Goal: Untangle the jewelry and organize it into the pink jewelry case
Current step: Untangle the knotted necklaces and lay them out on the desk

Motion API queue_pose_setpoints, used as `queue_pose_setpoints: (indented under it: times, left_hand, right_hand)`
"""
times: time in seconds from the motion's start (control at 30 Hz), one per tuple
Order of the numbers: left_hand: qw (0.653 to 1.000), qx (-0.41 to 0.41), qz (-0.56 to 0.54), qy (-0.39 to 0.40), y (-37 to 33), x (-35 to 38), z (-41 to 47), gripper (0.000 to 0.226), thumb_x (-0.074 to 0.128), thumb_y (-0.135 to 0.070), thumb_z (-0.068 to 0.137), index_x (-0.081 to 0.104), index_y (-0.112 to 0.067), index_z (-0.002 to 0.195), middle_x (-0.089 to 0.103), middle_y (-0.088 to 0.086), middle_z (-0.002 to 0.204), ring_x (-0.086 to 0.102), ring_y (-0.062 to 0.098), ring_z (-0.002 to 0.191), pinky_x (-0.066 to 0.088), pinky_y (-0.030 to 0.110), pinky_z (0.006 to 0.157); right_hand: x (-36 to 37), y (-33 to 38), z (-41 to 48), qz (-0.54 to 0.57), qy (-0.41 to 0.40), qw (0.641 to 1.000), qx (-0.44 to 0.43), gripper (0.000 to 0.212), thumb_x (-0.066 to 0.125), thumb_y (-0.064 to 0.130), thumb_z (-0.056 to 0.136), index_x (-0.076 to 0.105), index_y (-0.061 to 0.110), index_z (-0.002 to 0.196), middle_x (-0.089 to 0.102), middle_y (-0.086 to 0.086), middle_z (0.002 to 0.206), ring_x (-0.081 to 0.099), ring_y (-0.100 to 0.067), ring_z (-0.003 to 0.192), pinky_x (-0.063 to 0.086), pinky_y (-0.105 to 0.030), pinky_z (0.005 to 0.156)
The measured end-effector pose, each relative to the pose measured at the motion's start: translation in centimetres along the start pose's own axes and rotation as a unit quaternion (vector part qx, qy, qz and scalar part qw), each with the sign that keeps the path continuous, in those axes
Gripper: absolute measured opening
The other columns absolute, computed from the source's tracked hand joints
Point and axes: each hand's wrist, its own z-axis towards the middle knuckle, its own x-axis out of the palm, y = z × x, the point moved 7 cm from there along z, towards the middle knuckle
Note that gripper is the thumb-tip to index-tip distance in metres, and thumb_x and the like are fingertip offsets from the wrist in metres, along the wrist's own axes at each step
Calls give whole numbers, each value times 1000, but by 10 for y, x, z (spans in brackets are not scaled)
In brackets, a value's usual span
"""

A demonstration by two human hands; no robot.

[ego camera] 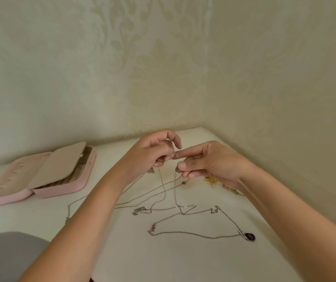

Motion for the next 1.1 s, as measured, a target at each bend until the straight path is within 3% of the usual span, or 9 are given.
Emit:
queue_pose_setpoints:
  times: [0.2,0.43,0.5,0.6,0.73,0.8,0.9,0.97,1.1]
  left_hand:
    - [999,8,33,-5,-1,2,-3,26,47,-11,78,65,-30,77,45,-8,55,38,10,58,30,18,52]
    - [995,-17,92,-36,6,2,-2,16,54,-9,90,63,-22,89,41,-3,57,34,10,55,33,20,54]
    - [988,-35,130,-81,13,0,-1,7,58,-21,93,65,-23,93,35,-9,54,33,11,56,34,28,57]
    - [985,-62,114,-114,20,1,-1,17,65,-36,88,70,-20,84,44,-1,55,35,13,58,31,30,59]
    - [984,-60,50,-159,19,-2,-4,20,69,-32,84,75,-14,81,56,8,66,40,4,49,31,9,50]
    - [983,-41,46,-174,17,-3,-6,16,70,-27,85,76,-13,82,60,7,62,47,0,51,33,8,50]
    - [978,-7,68,-197,17,-3,-9,9,70,-24,85,76,-22,79,52,8,54,42,13,55,34,17,50]
    - [973,18,91,-213,14,-3,-10,9,70,-23,85,76,-24,79,37,-6,46,31,9,49,31,22,50]
    - [968,52,90,-230,10,-3,-13,7,71,-21,85,77,-24,81,47,-12,49,35,6,50,36,21,55]
  right_hand:
    - [-2,0,0,48,-19,999,-2,19,73,9,69,74,4,87,71,-7,74,67,-9,63,53,-12,59]
    - [-11,7,-3,-60,-105,991,-60,4,72,5,82,75,7,81,70,-10,70,65,-11,63,53,-16,64]
    - [-15,16,-6,-210,-178,954,-120,6,70,9,84,75,10,83,68,-9,68,58,-5,55,45,-13,54]
    - [-6,33,-12,-431,-245,824,-274,12,65,11,86,75,14,81,60,0,64,48,-7,52,42,-25,52]
    - [2,38,-16,-503,-269,743,-351,14,61,11,83,73,14,76,59,1,64,48,-12,53,41,-26,48]
    - [-2,40,-17,-436,-270,791,-334,13,65,10,84,75,14,78,63,3,66,53,-9,58,42,-20,52]
    - [-20,25,-10,-202,-240,930,-193,7,72,11,83,76,16,82,69,0,65,61,-3,61,51,-26,61]
    - [-25,16,-7,-110,-222,959,-138,6,74,11,81,76,17,82,72,-2,68,66,-7,63,55,-30,67]
    - [-23,17,-6,-64,-202,968,-133,7,73,8,81,76,14,83,72,-5,70,66,-8,62,54,-17,65]
